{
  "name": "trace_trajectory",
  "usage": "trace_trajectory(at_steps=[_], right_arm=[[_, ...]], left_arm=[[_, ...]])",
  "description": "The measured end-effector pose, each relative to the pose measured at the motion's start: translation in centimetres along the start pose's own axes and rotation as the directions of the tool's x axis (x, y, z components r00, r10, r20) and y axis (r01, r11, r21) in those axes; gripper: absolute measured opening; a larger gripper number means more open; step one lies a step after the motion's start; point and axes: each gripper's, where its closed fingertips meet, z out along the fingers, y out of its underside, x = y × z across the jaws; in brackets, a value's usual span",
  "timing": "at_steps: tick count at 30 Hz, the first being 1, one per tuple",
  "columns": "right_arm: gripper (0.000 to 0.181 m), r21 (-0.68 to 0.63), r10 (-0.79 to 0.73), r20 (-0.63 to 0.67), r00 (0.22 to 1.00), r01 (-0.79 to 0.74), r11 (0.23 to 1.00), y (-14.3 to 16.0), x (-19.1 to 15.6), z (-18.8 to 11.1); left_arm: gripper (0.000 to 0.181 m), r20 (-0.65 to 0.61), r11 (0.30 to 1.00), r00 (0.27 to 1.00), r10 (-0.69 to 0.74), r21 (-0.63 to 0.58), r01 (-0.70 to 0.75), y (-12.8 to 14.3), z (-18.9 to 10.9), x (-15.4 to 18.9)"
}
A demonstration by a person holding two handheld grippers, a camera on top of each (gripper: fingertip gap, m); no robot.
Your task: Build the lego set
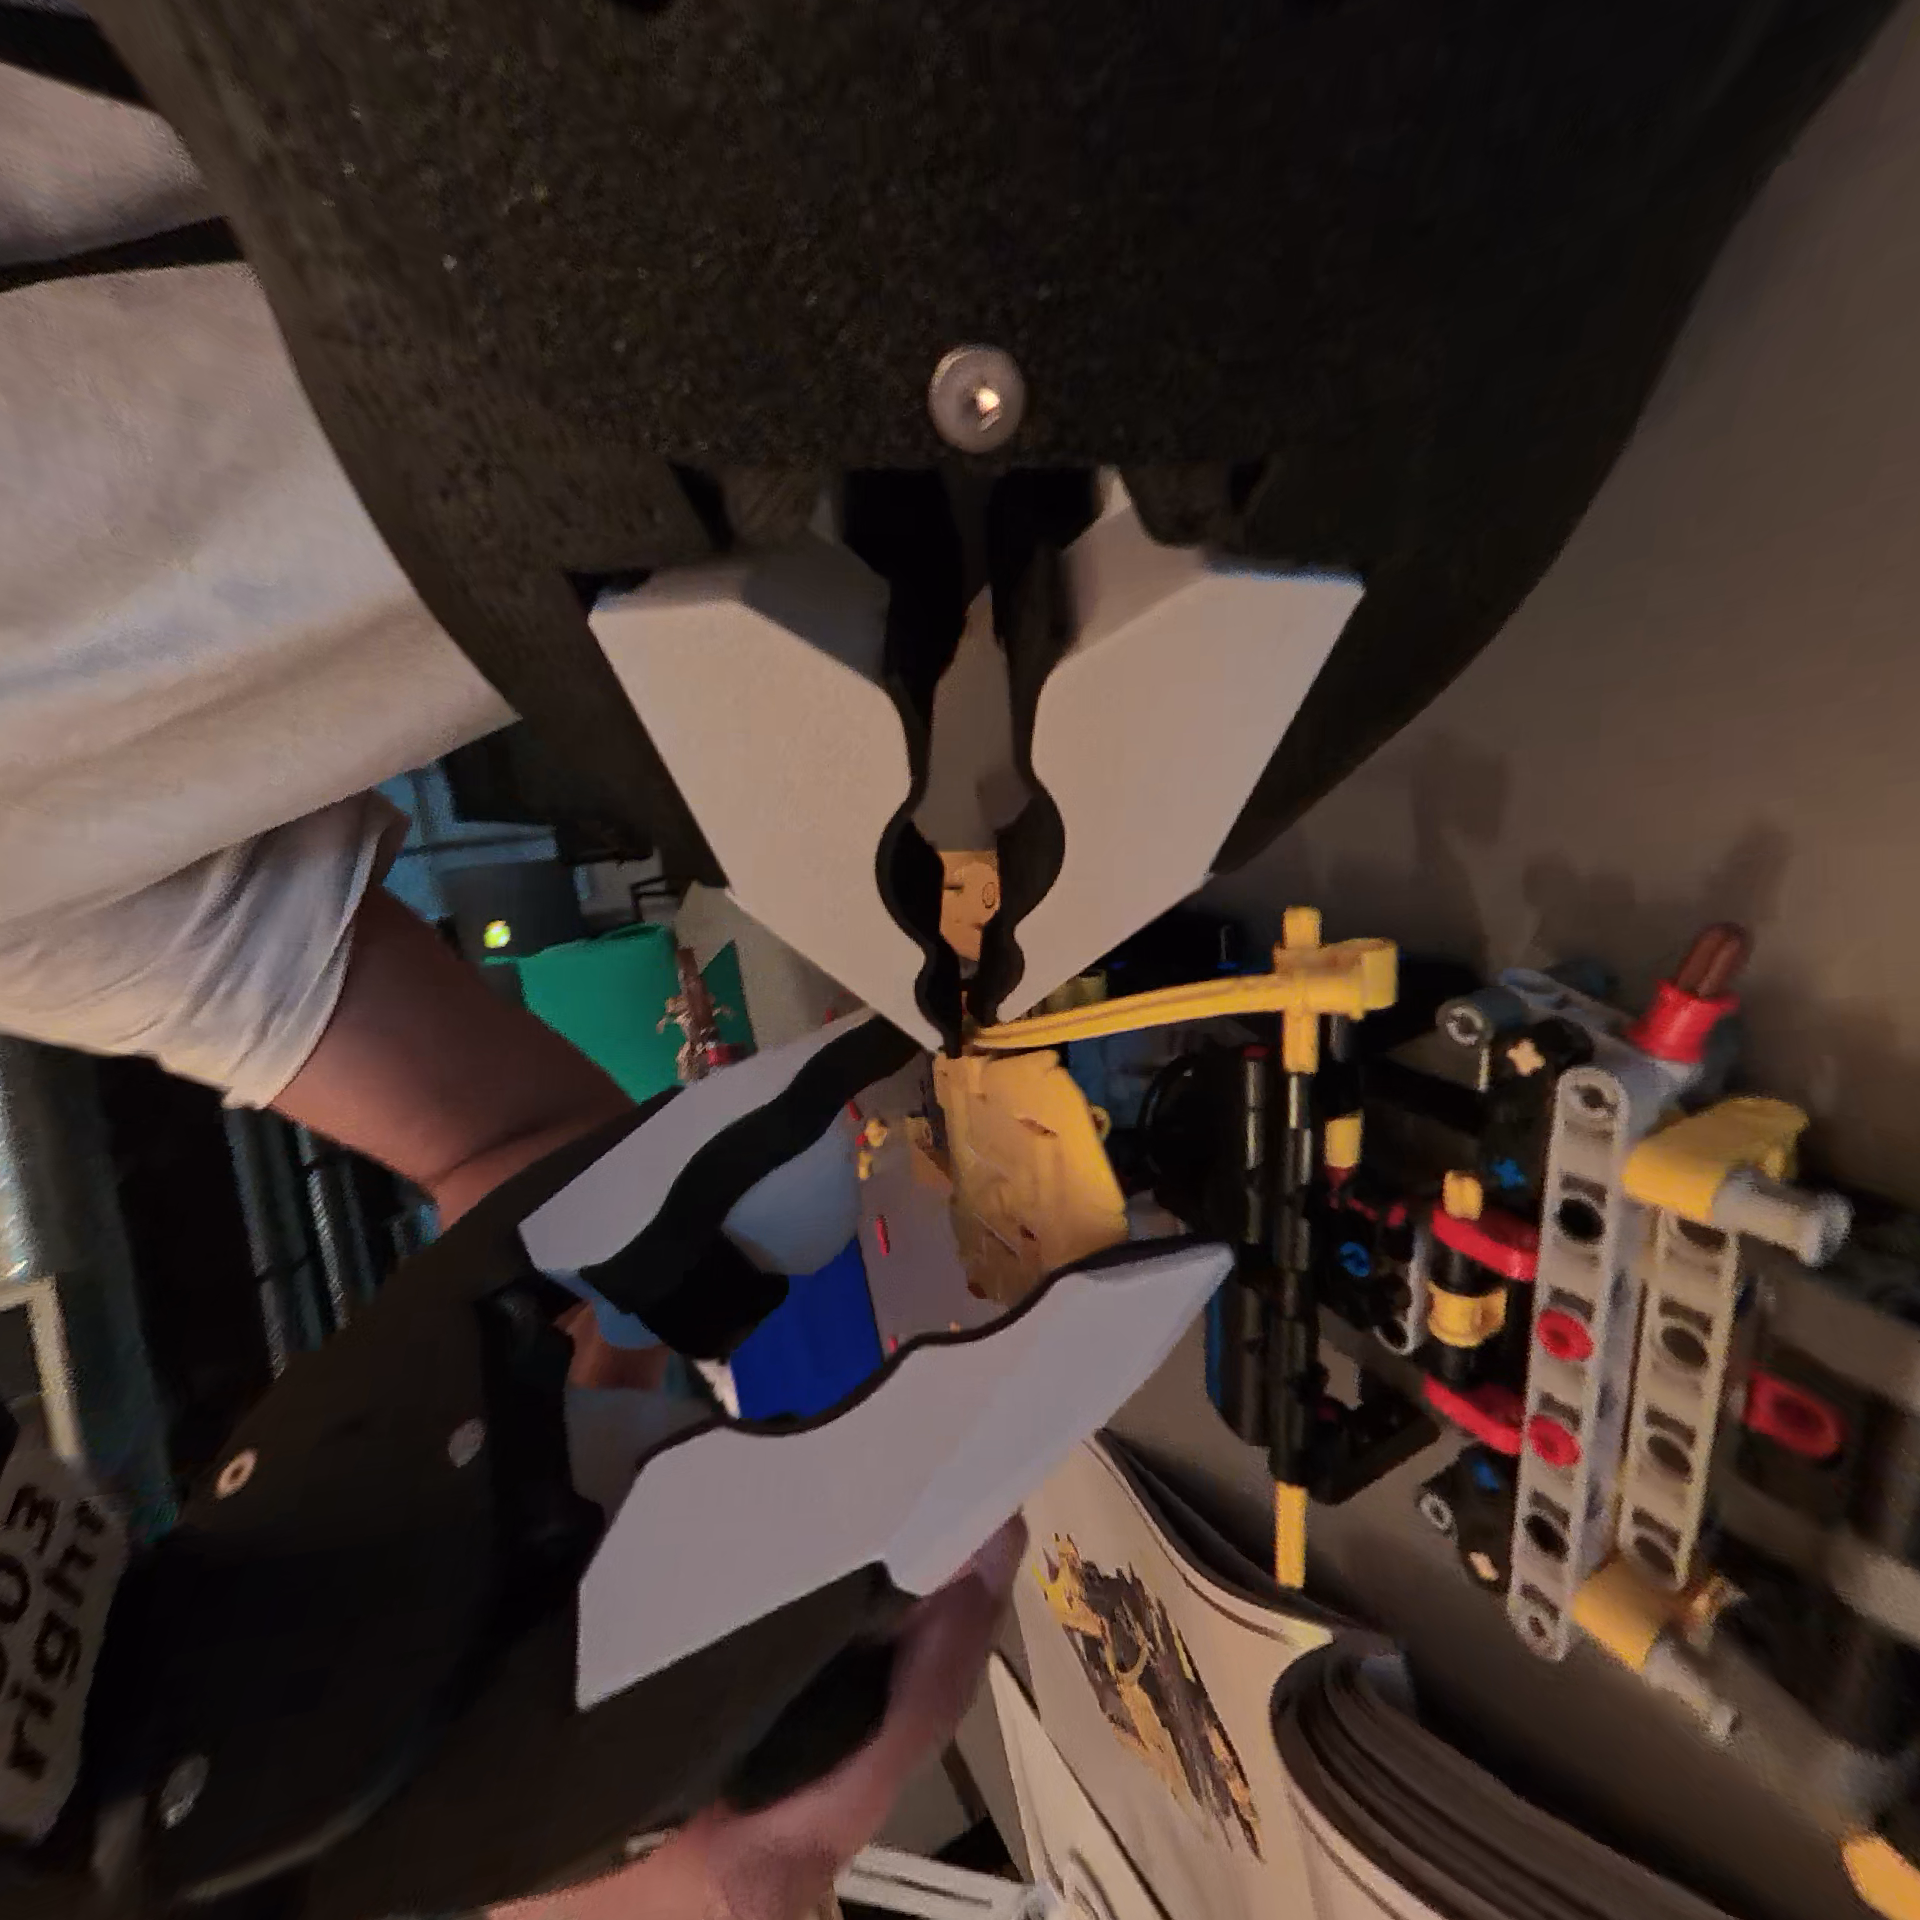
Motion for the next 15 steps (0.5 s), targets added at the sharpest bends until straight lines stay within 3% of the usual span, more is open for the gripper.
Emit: trace_trajectory(at_steps=[4,9,11,14,15], right_arm=[[0.074,0.003,-0.007,0.025,1.0,0.007,1.0,-0.2,0.0,0.1],[0.073,0.001,-0.007,0.014,1.0,0.007,1.0,-0.3,-0.1,0.1],[0.073,0.007,-0.003,0.016,1.0,0.003,1.0,-0.2,-0.2,0.1],[0.073,-0.002,-0.005,0.022,1.0,0.005,1.0,-0.2,-0.2,0.1],[0.073,-0.004,-0.006,0.024,1.0,0.007,1.0,-0.2,-0.2,0.1]], left_arm=[[0.0,-0.029,0.992,0.997,0.077,-0.099,-0.079,0.9,0.6,1.2],[0.0,-0.02,0.994,0.997,0.081,-0.07,-0.082,0.7,-0.7,0.8],[0.0,-0.02,0.983,0.986,0.167,-0.069,-0.168,1.6,-1.7,1.1],[0.019,0.13,0.914,0.905,0.405,-0.097,-0.395,2.3,-2.6,-1.0],[0.024,0.161,0.915,0.901,0.403,-0.093,-0.393,2.1,-2.7,-1.4]])
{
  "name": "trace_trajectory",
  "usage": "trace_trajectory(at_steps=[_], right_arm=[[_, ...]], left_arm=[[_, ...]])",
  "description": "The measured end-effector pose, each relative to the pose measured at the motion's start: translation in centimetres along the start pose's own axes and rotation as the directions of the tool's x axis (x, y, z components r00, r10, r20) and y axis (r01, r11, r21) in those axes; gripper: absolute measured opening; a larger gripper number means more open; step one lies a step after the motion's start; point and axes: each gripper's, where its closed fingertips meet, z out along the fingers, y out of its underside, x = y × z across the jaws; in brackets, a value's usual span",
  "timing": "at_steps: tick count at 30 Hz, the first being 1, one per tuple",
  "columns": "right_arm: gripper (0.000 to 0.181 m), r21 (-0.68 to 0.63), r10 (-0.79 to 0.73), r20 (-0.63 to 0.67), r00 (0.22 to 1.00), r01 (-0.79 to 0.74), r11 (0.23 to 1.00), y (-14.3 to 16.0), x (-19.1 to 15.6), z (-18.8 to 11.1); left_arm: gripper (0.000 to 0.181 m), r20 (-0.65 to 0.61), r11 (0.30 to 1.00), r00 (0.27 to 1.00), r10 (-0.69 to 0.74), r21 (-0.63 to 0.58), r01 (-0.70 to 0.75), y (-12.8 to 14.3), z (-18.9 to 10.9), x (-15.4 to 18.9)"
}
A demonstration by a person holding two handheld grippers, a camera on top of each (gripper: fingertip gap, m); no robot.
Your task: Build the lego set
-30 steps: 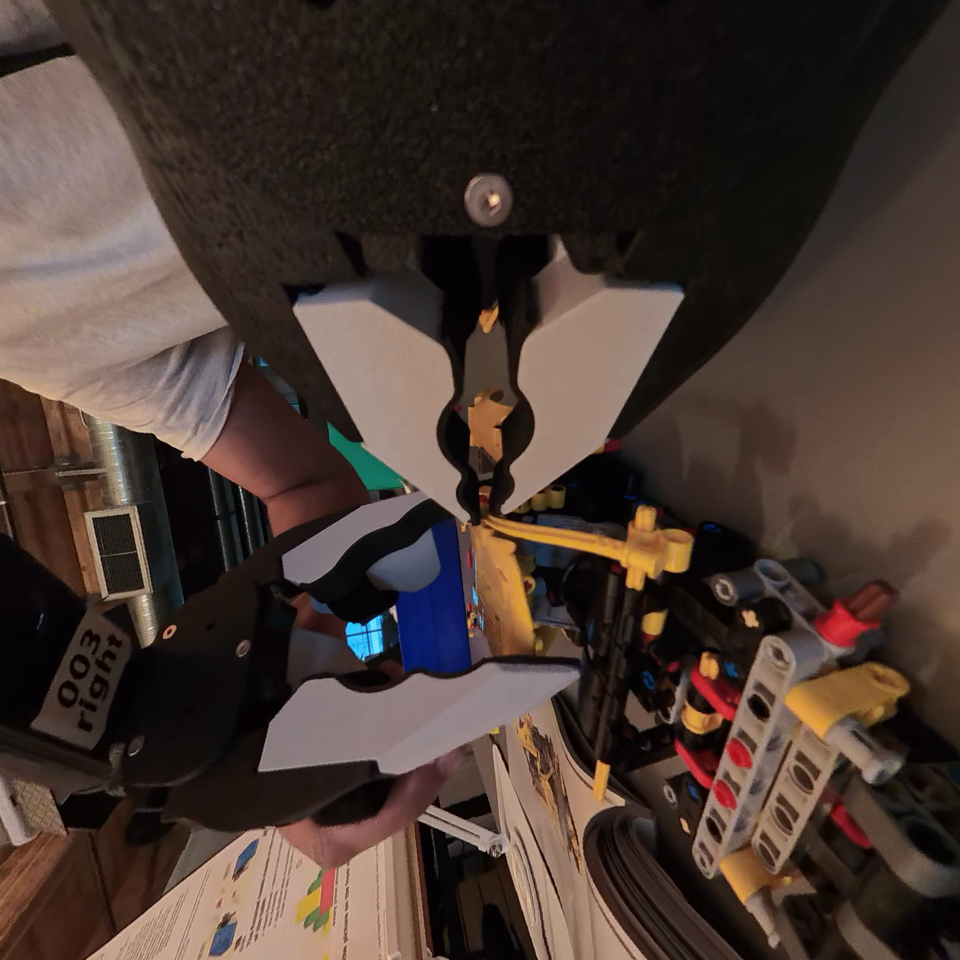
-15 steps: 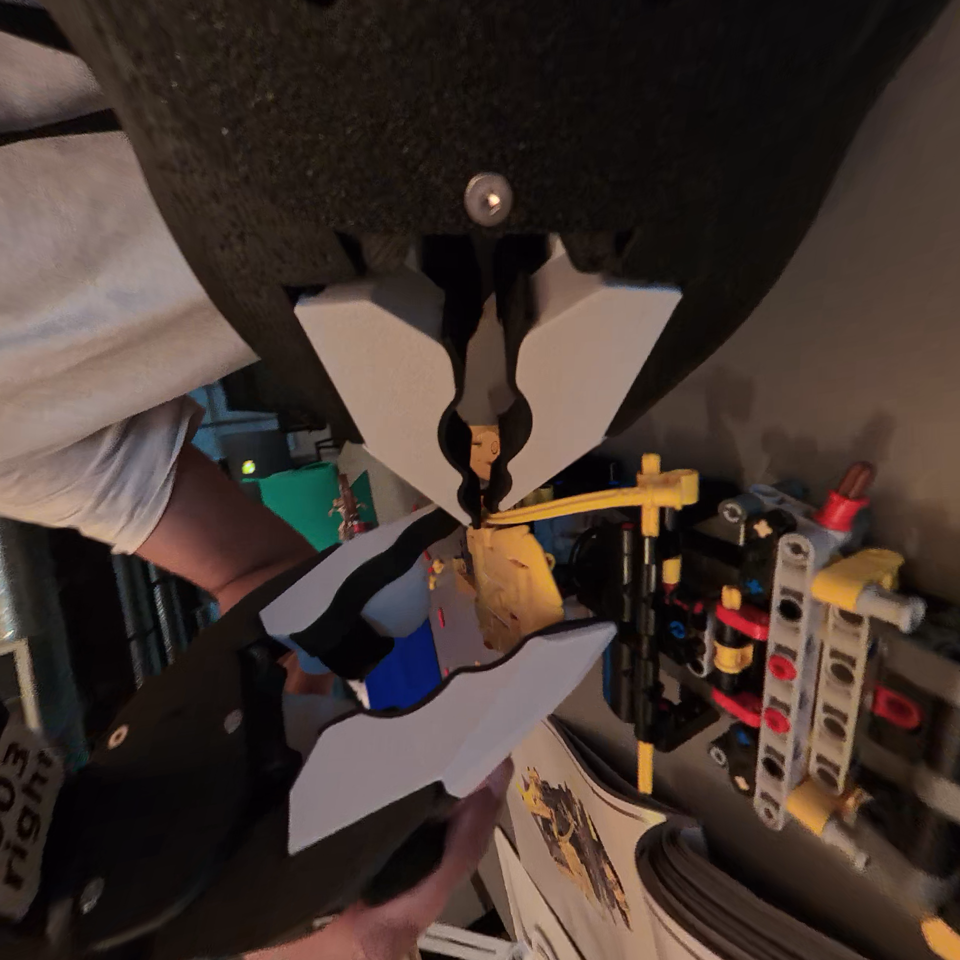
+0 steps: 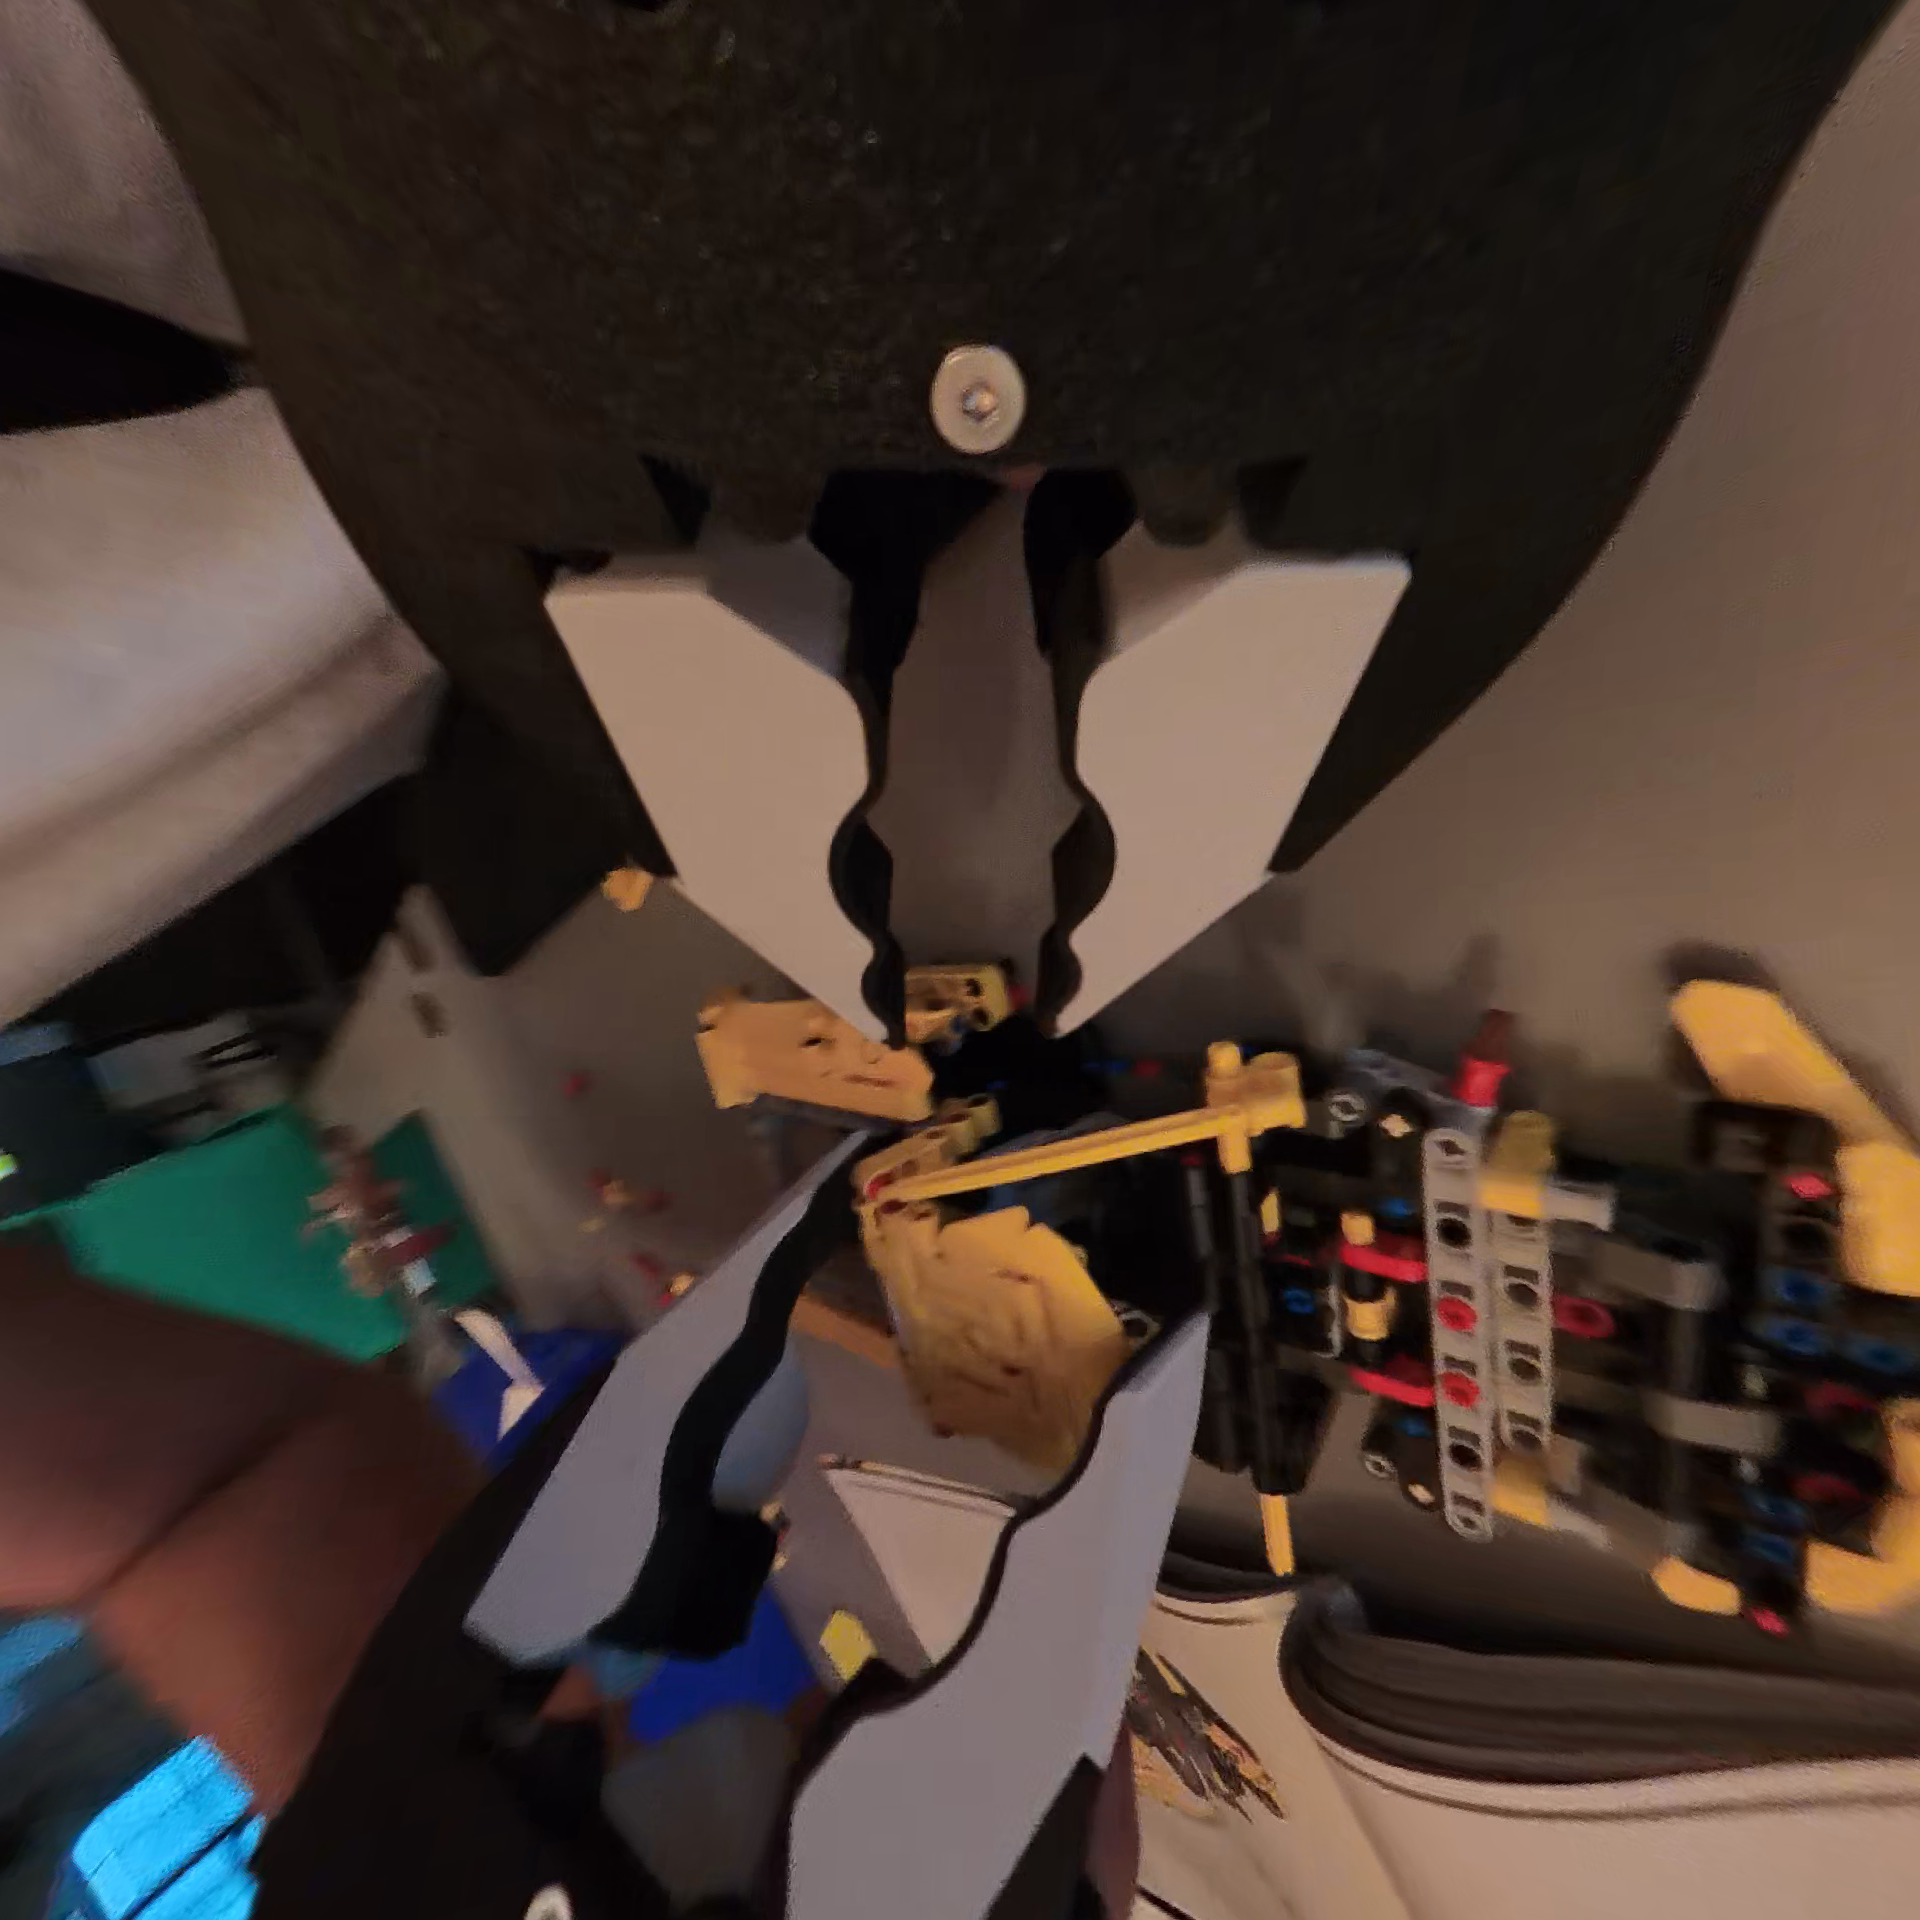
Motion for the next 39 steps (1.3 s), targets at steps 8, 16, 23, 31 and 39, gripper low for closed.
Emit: trace_trajectory(at_steps=[8,16,23,31,39], right_arm=[[0.073,0.007,0.011,-0.001,1.0,-0.011,1.0,0.0,0.0,0.0],[0.073,-0.006,0.006,0.002,1.0,-0.006,1.0,0.0,0.1,0.0],[0.073,-0.013,0.006,0.002,1.0,-0.006,1.0,0.0,0.1,0.0],[0.073,-0.01,0.006,0.002,1.0,-0.006,1.0,0.0,0.1,0.1],[0.073,-0.018,0.006,0.0,1.0,-0.006,1.0,0.0,0.1,0.1]], left_arm=[[0.022,-0.117,0.906,0.926,-0.358,0.194,0.375,-2.8,1.2,-0.1],[0.011,-0.195,0.835,0.864,-0.464,0.228,0.5,-3.1,1.2,0.1],[0.02,-0.225,0.761,0.797,-0.561,0.239,0.603,-2.2,1.0,0.2],[0.025,0.058,0.819,0.862,-0.504,0.347,0.456,-1.3,-2.9,-4.1],[0.004,0.024,0.923,0.94,-0.34,0.203,0.328,-2.8,-0.9,-3.9]])
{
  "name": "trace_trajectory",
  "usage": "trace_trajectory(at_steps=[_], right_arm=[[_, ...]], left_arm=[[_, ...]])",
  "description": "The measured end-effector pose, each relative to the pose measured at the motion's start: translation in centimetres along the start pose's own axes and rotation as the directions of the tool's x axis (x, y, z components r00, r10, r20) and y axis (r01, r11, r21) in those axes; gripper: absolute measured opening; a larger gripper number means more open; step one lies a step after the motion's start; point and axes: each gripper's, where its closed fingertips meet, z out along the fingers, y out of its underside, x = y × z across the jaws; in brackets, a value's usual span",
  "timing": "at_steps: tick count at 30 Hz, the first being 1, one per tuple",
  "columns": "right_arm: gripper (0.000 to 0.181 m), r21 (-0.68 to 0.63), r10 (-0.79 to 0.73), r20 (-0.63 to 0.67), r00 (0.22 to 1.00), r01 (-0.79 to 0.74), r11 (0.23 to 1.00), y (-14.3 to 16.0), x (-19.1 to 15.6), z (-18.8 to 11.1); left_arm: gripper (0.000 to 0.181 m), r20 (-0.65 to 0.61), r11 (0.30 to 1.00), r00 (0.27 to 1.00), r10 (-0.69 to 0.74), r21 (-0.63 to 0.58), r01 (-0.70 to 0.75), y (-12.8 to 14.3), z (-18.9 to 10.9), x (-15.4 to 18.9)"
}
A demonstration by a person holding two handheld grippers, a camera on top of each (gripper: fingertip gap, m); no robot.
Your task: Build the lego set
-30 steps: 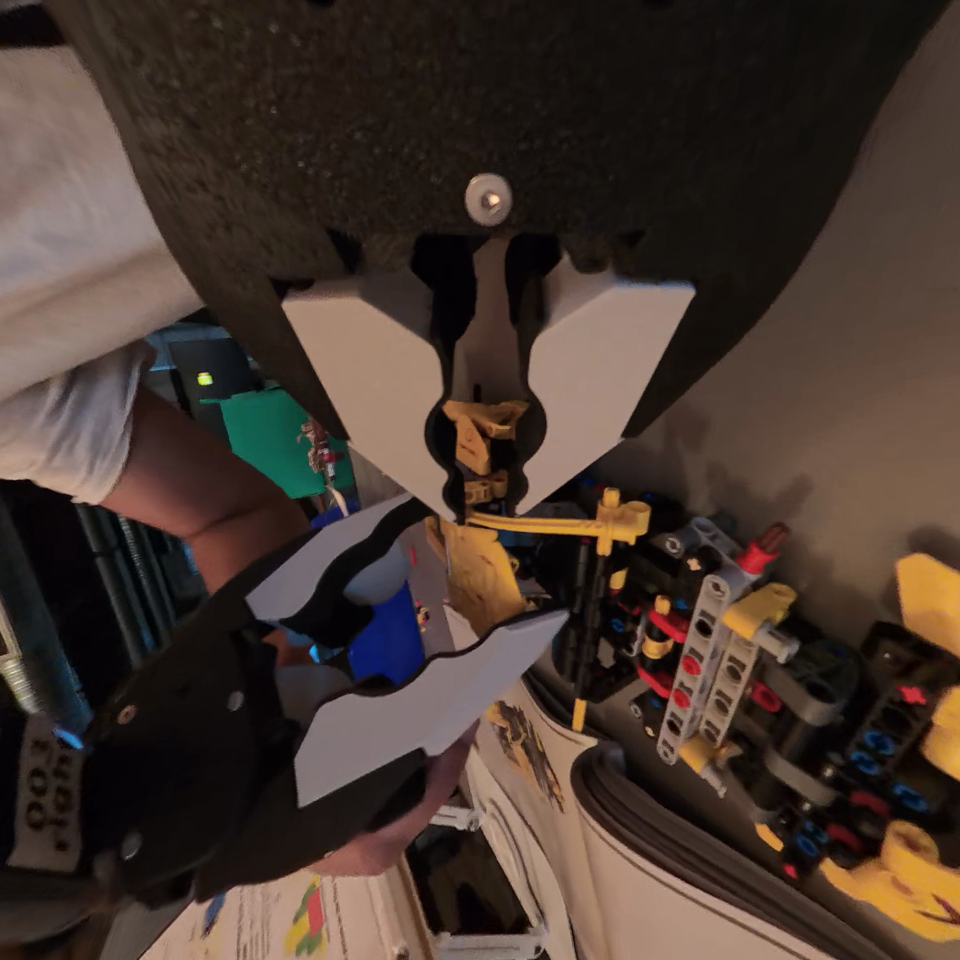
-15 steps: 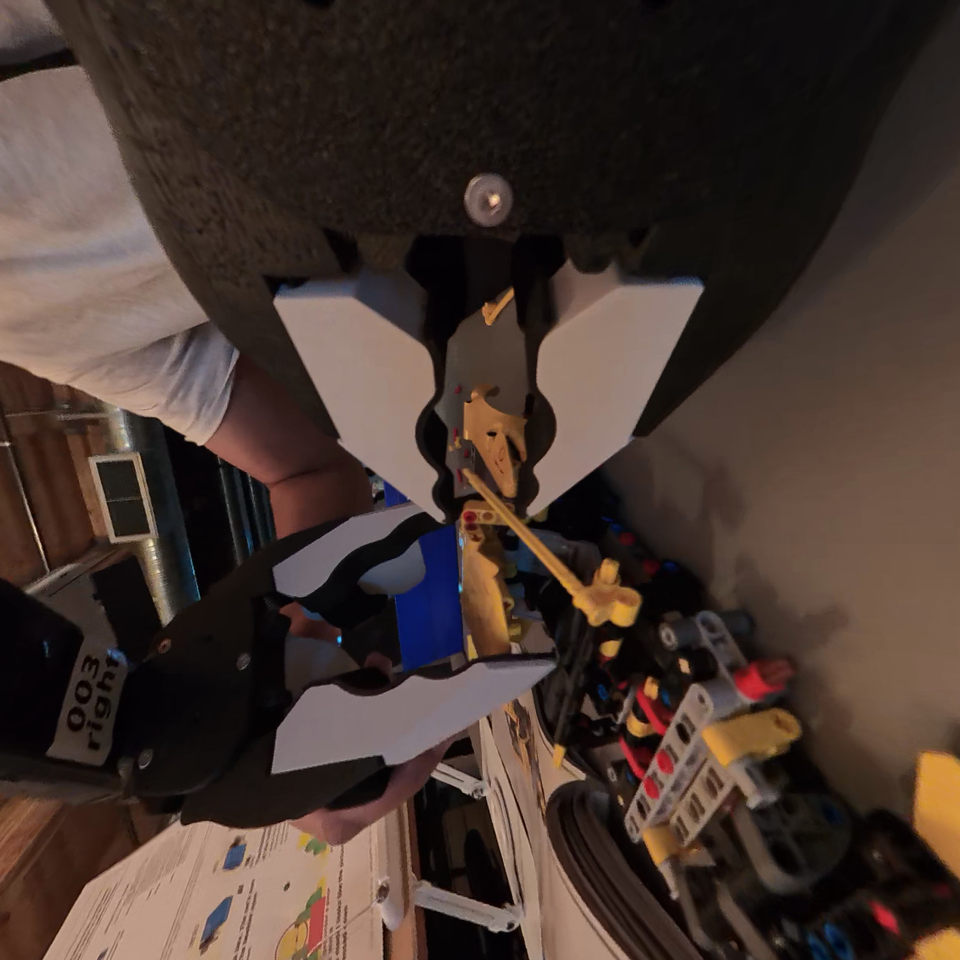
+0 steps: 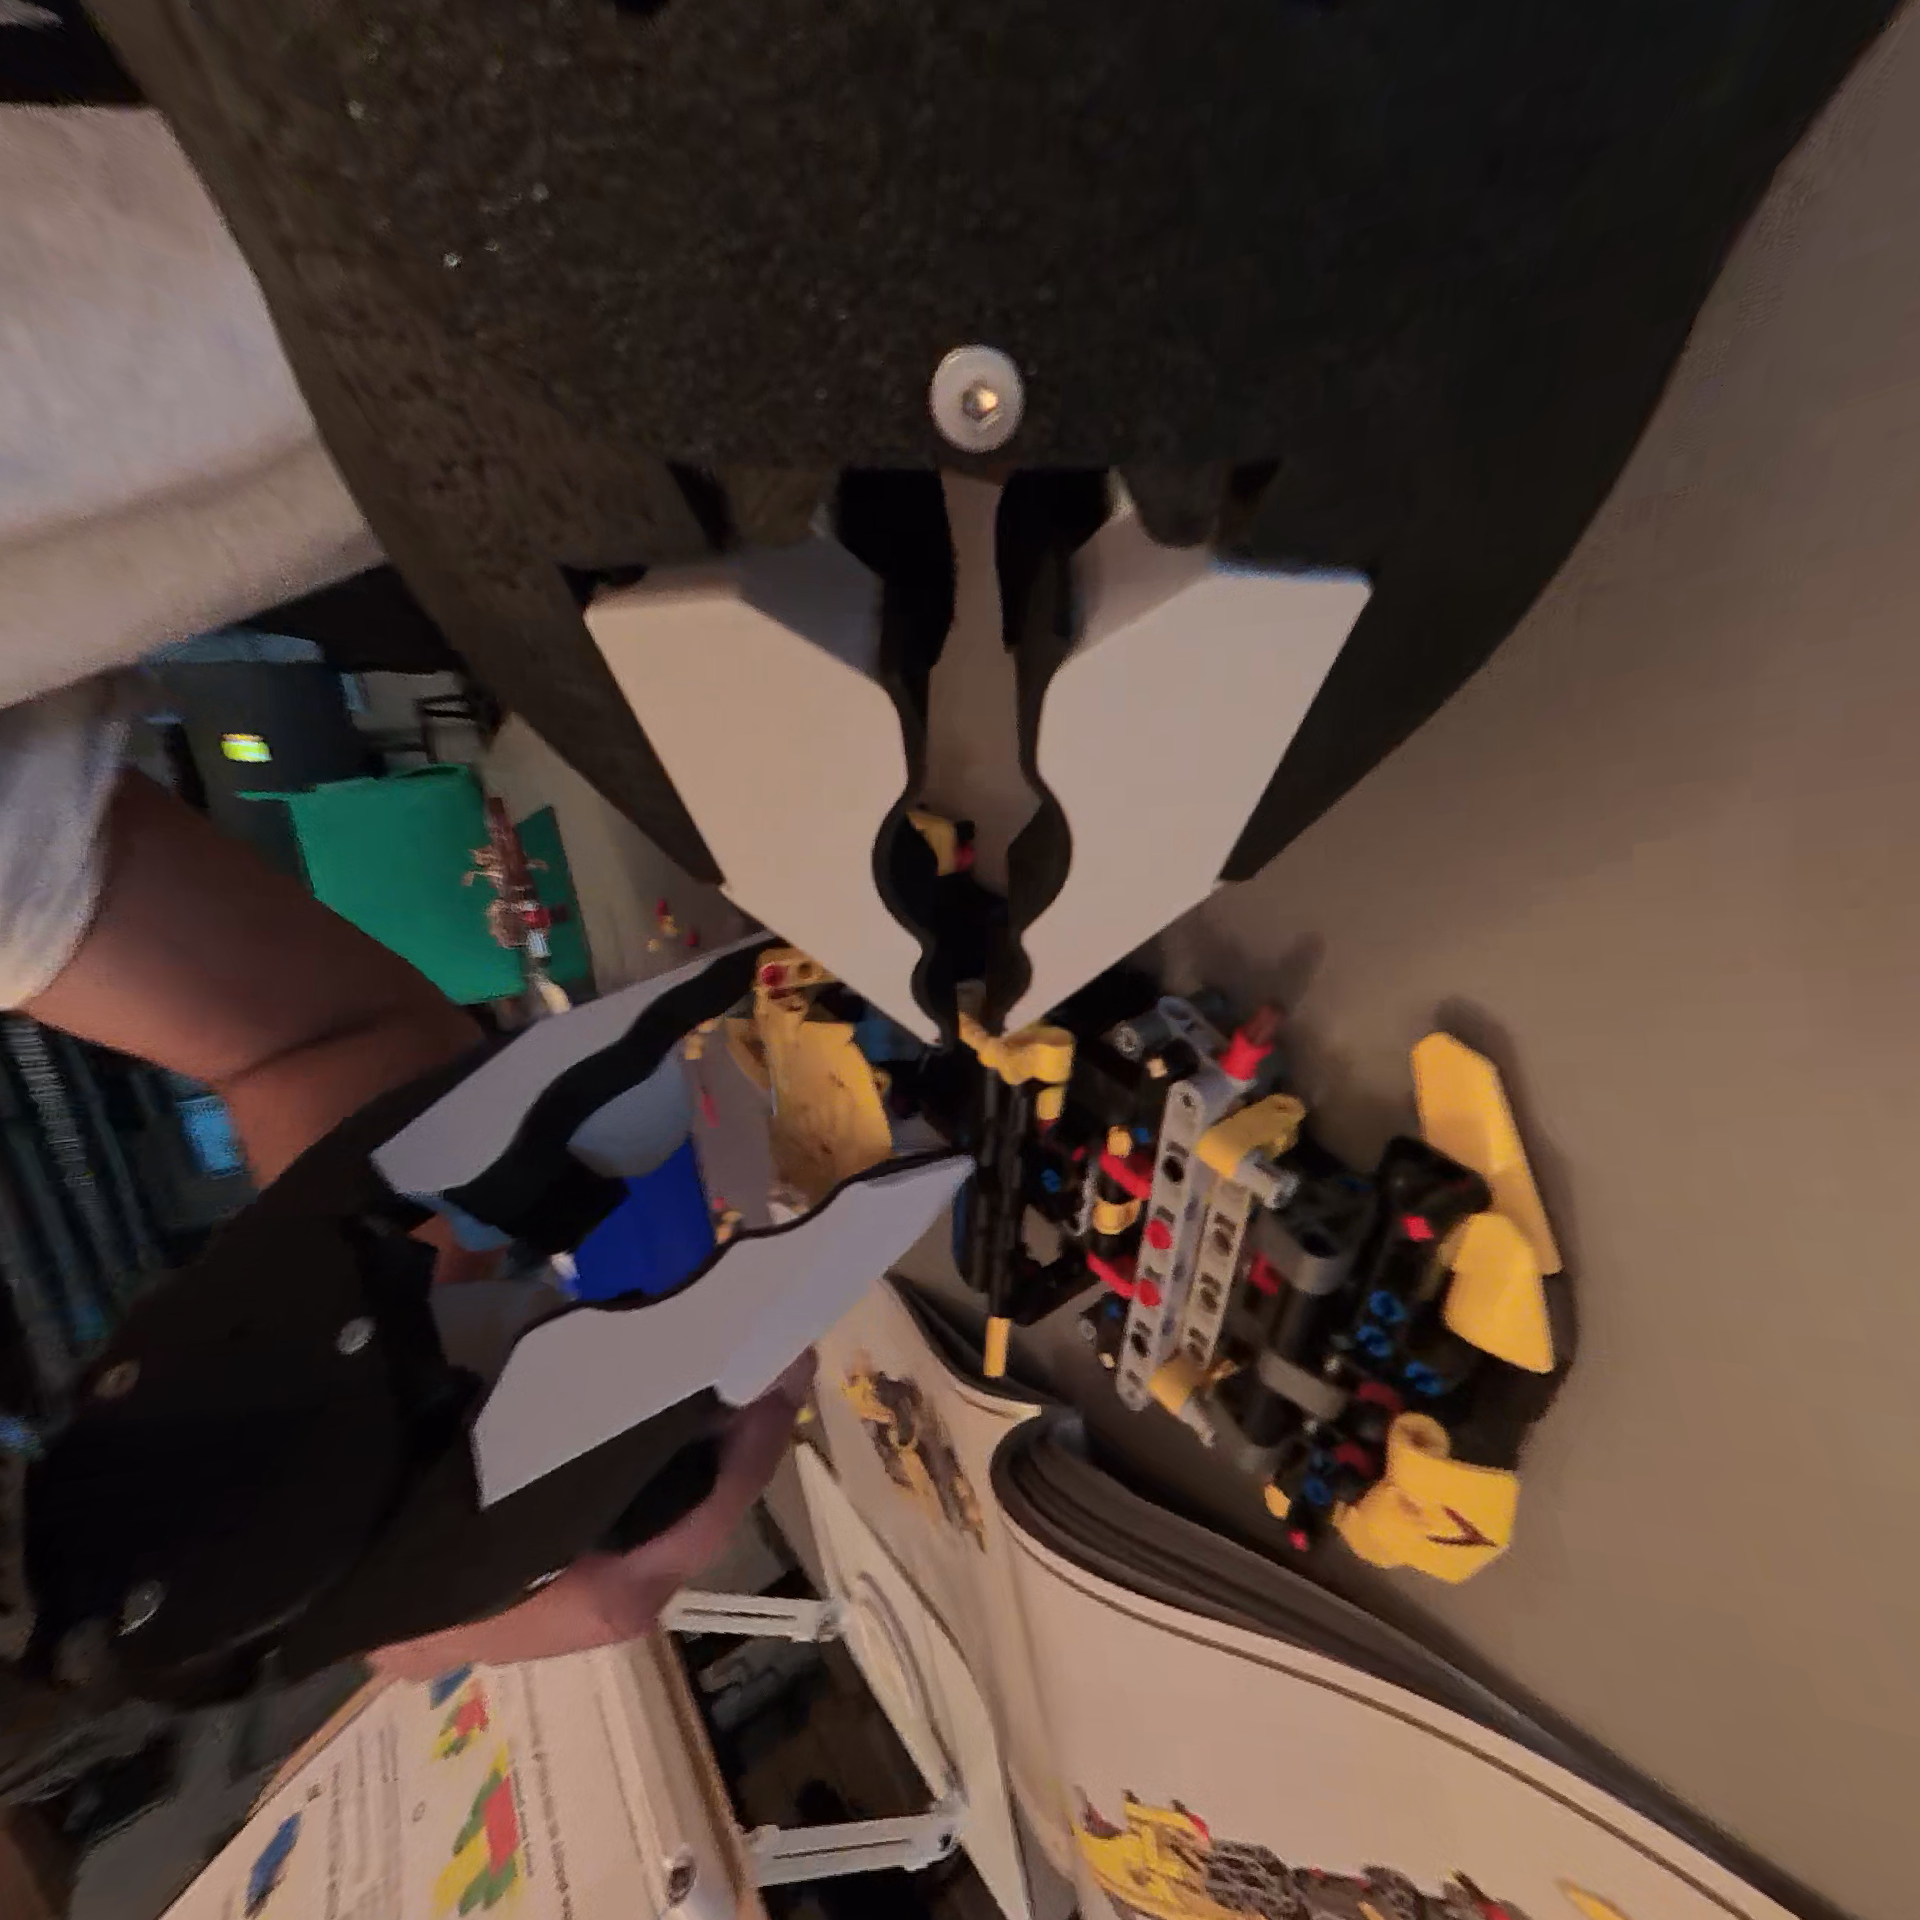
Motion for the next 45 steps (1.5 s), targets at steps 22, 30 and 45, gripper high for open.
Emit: trace_trajectory(at_steps=[22,30,45], right_arm=[[0.067,0.461,0.817,-0.153,0.555,-0.692,0.556,2.0,-5.9,-3.8],[0.062,0.816,0.993,-0.118,0.024,-0.567,0.111,0.9,-11.9,-2.8],[0.066,0.798,0.985,-0.096,-0.141,-0.603,-0.008,4.7,-11.8,-0.4]], left_arm=[[0.03,-0.167,0.761,0.807,0.567,-0.27,-0.59,1.8,0.9,-0.3],[0.035,-0.311,0.66,0.744,0.592,-0.342,-0.668,6.4,2.1,3.5],[0.079,-0.382,0.524,0.614,0.69,-0.322,-0.789,1.0,5.5,-0.5]])
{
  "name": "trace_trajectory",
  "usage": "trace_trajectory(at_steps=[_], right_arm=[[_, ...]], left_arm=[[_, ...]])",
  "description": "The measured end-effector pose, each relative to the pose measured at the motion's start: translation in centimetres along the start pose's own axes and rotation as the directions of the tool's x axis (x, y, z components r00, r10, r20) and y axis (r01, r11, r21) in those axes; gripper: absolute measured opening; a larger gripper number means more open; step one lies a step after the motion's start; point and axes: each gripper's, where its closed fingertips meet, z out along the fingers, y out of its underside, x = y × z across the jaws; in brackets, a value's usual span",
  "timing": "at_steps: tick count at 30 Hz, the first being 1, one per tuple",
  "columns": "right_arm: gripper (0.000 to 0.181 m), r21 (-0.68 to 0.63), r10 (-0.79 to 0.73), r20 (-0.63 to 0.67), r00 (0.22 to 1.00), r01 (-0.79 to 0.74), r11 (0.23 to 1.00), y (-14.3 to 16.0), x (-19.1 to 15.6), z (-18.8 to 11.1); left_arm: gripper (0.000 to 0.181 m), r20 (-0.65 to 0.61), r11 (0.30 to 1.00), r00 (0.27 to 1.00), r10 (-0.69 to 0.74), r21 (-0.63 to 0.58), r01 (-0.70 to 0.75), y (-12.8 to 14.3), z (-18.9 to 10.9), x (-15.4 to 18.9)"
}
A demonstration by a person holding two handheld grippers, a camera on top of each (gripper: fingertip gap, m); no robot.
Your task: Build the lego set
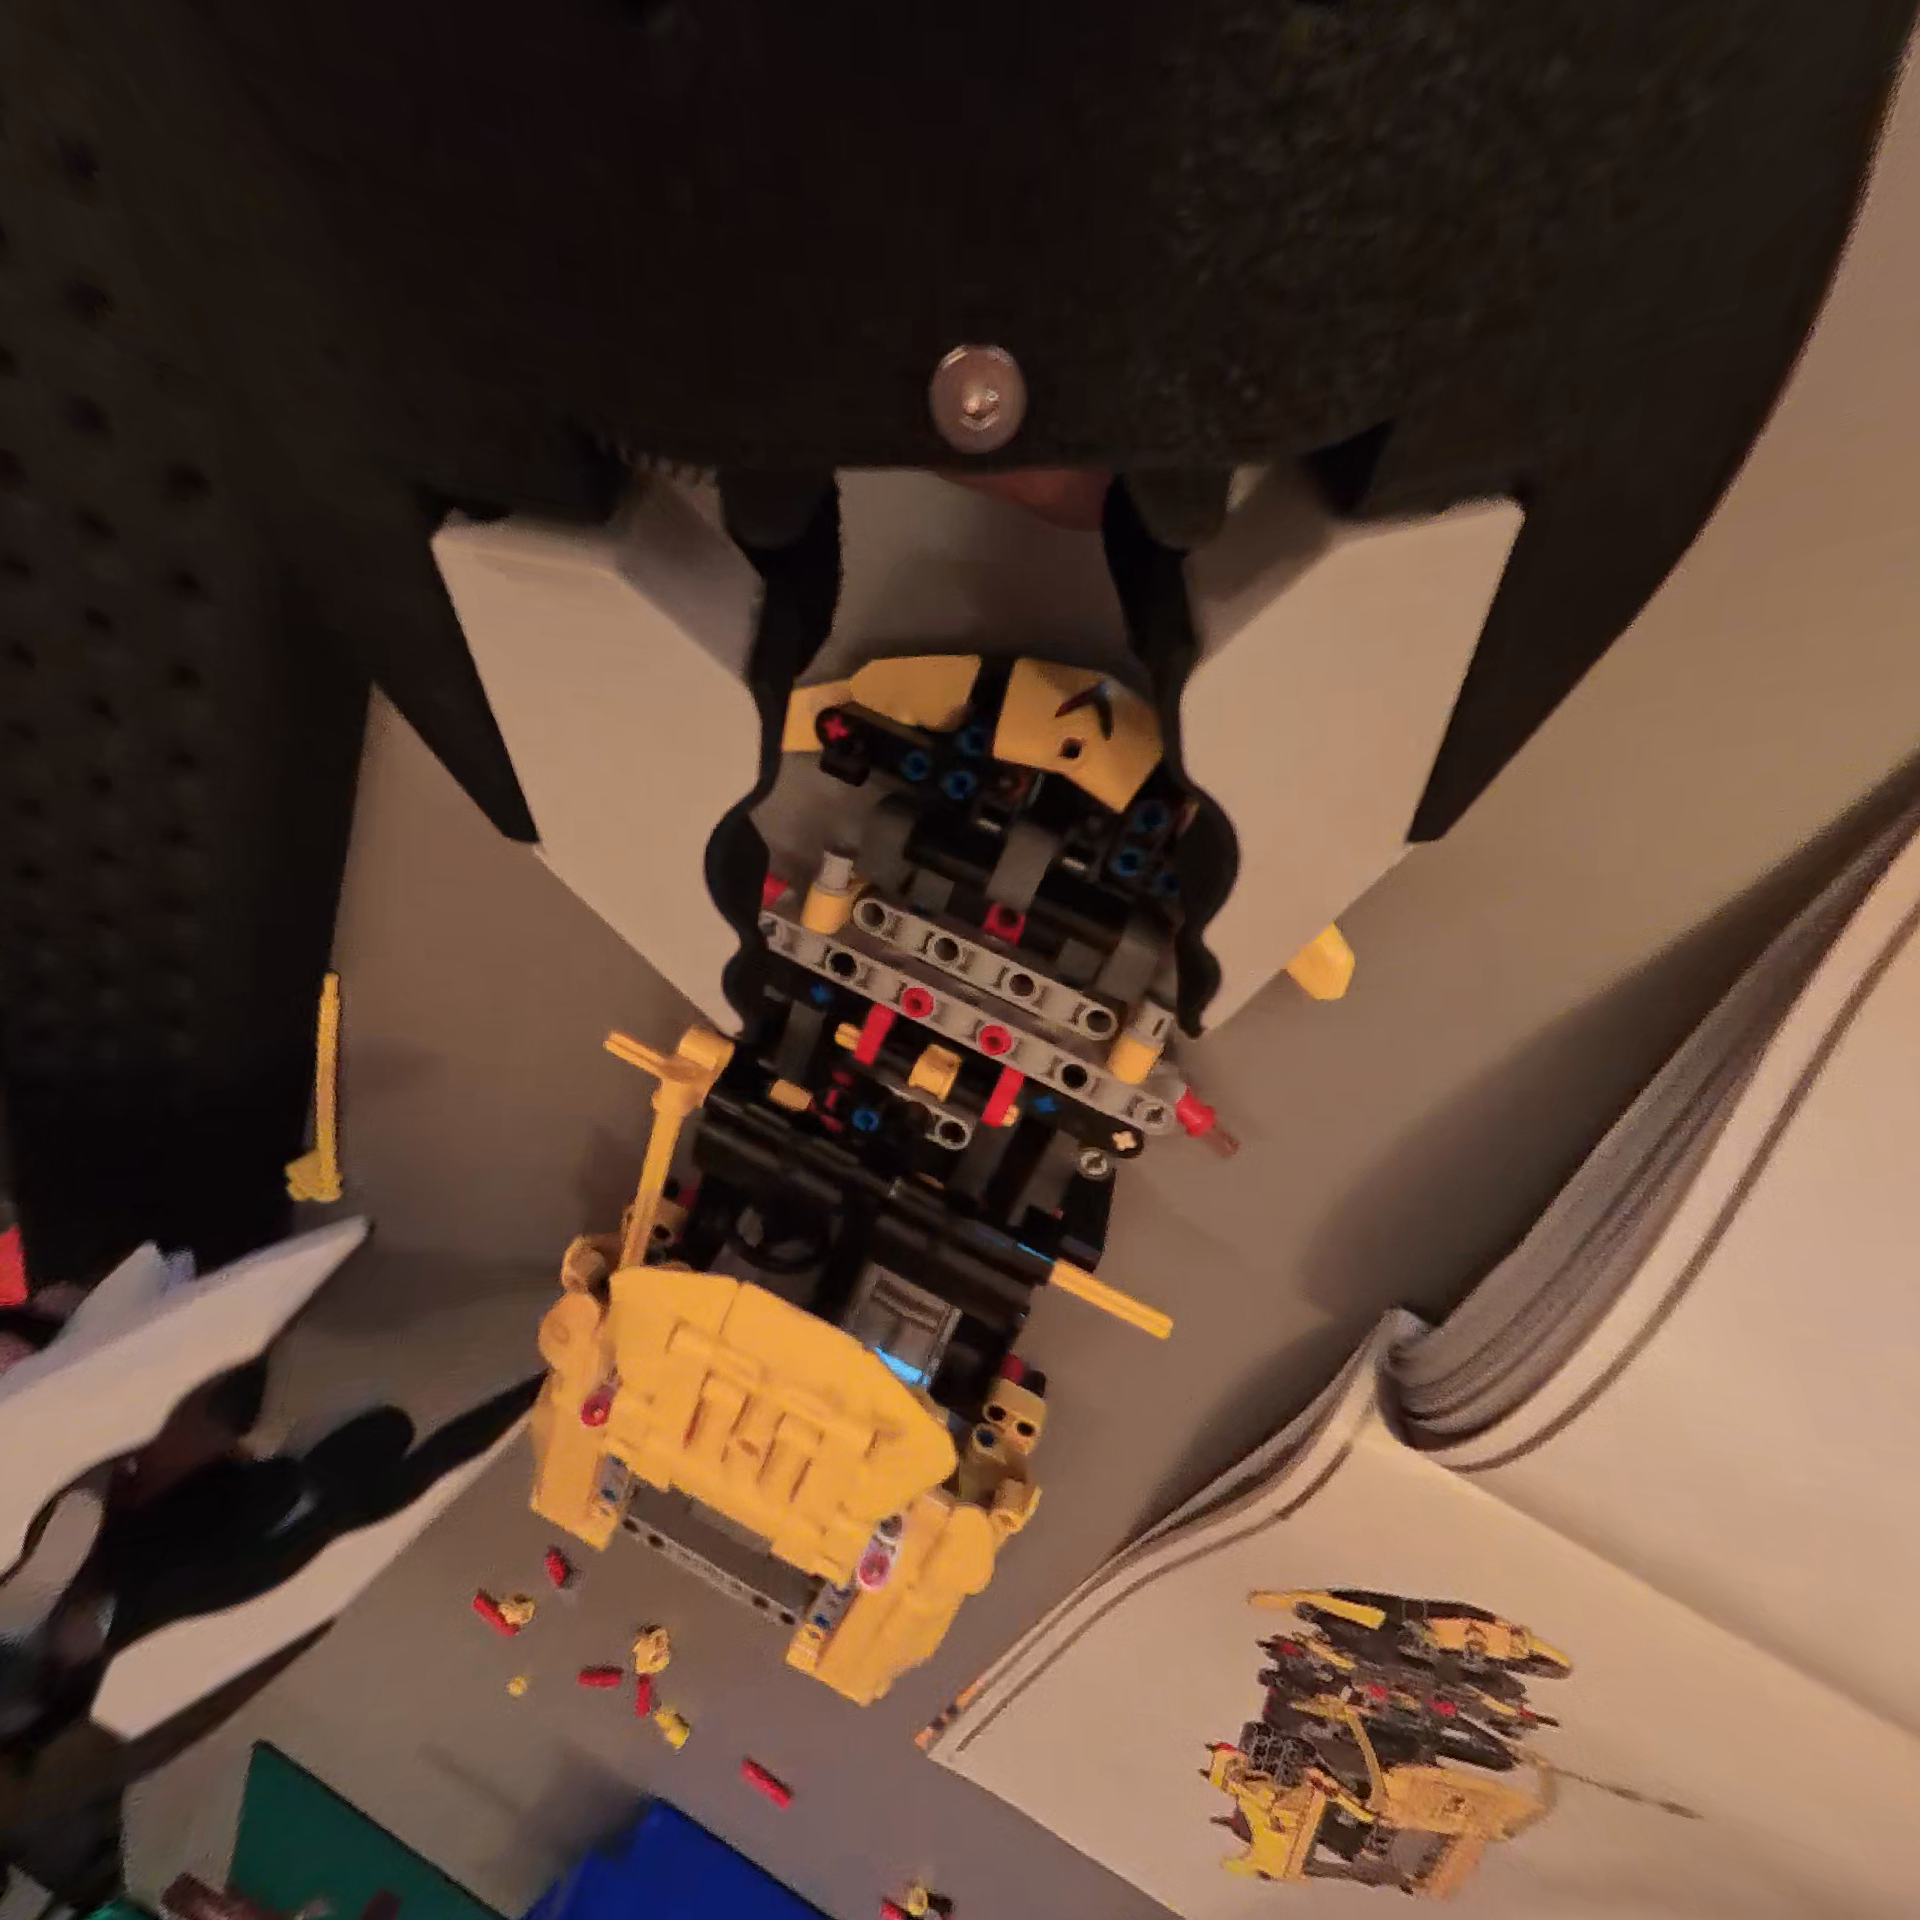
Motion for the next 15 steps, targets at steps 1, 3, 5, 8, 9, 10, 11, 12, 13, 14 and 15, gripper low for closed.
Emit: trace_trajectory(at_steps=[1,3,5,8,9,10,11,12,13,14,15], right_arm=[[0.065,0.0,0.017,0.001,1.0,-0.017,1.0,-0.2,0.5,-0.2],[0.066,0.011,0.05,0.001,0.999,-0.05,0.999,-0.4,1.7,-0.6],[0.068,0.035,0.087,-0.003,0.996,-0.086,0.996,-0.8,3.0,-0.9],[0.065,0.101,0.163,0.041,0.986,-0.167,0.981,-1.8,4.4,-1.1],[0.062,0.121,0.206,0.083,0.975,-0.215,0.969,-2.1,4.4,-1.3],[0.058,0.139,0.248,0.117,0.962,-0.263,0.955,-2.3,4.5,-1.5],[0.052,0.16,0.285,0.138,0.949,-0.305,0.939,-2.3,4.4,-1.9],[0.046,0.176,0.324,0.164,0.932,-0.351,0.92,-2.3,4.0,-2.2],[0.042,0.177,0.366,0.201,0.909,-0.401,0.899,-2.0,3.3,-2.3],[0.039,0.16,0.41,0.244,0.879,-0.454,0.877,-1.7,2.3,-2.0],[0.039,0.125,0.459,0.286,0.841,-0.507,0.853,-1.4,1.4,-1.6]], left_arm=[[0.079,0.008,1.0,1.0,0.004,-0.003,-0.004,0.2,0.1,0.6],[0.076,-0.027,1.0,1.0,-0.007,-0.013,0.006,0.9,0.0,2.4],[0.067,-0.084,0.999,0.996,-0.013,-0.033,0.01,1.9,0.0,4.7],[0.064,-0.162,0.995,0.986,0.031,-0.089,-0.046,3.3,0.2,8.0],[0.063,-0.177,0.992,0.982,0.061,-0.101,-0.08,3.4,0.2,8.6],[0.063,-0.178,0.987,0.979,0.1,-0.11,-0.121,3.1,0.1,8.7],[0.063,-0.166,0.982,0.975,0.149,-0.095,-0.166,2.1,0.1,8.4],[0.063,-0.155,0.976,0.968,0.199,-0.055,-0.21,0.5,0.0,7.9],[0.063,-0.156,0.968,0.957,0.245,-0.011,-0.25,-1.5,-0.1,7.4],[0.063,-0.169,0.958,0.943,0.286,0.03,-0.285,-3.6,0.0,7.0],[0.063,-0.19,0.946,0.926,0.325,0.072,-0.317,-5.8,0.4,6.6]])
